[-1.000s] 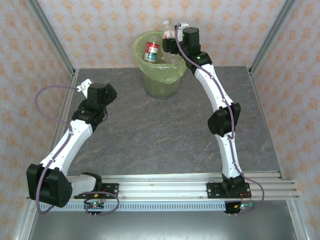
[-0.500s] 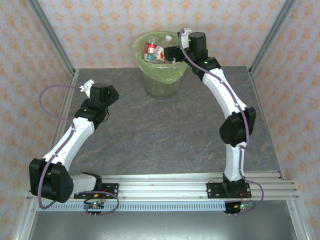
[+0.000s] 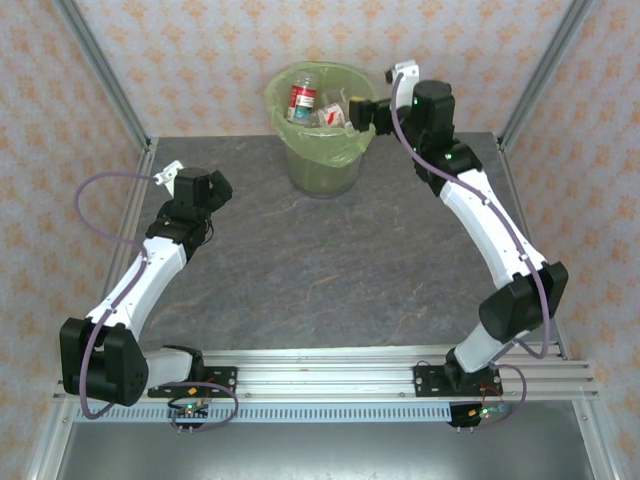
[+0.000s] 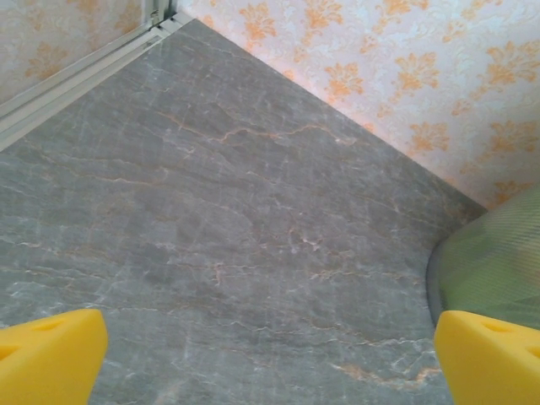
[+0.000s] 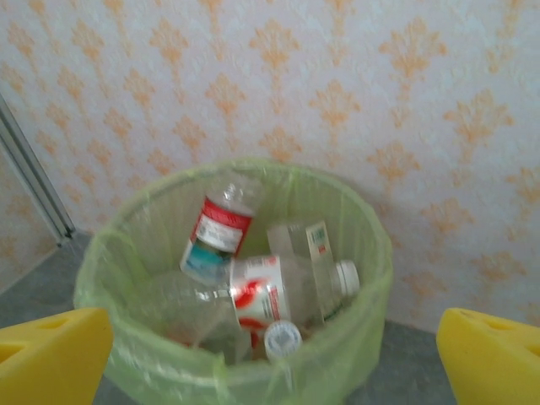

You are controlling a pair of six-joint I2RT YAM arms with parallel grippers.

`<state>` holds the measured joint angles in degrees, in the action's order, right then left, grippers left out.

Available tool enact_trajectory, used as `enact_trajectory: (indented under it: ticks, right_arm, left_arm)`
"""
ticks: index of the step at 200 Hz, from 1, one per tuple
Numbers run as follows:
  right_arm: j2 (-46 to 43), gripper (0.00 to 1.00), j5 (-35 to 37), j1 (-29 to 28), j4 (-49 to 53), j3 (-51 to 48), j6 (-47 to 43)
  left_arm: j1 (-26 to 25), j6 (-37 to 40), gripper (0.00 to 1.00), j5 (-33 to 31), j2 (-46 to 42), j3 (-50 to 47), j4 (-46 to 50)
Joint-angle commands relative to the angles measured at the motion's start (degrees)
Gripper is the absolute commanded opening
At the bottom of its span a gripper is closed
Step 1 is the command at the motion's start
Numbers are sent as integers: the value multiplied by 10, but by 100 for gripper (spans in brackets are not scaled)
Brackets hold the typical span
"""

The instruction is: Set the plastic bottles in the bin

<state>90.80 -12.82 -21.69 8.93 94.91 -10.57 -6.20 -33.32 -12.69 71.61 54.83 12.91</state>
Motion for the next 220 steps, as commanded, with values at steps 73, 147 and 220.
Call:
enact_trajectory:
  ticks: [73,147,220]
  right_arm:
    - [-207,99,248,24,-260,-401,-8]
    - [-255,99,328,116,-293,-603,116]
    - [-158,99,224,164,-320,-655,132]
  left_arm:
    - [60,91,100,-107,-5,-73,-84]
    - [68,238,100,-47,46,-203,-327]
    - [57,316,100,81,116,-267,-476]
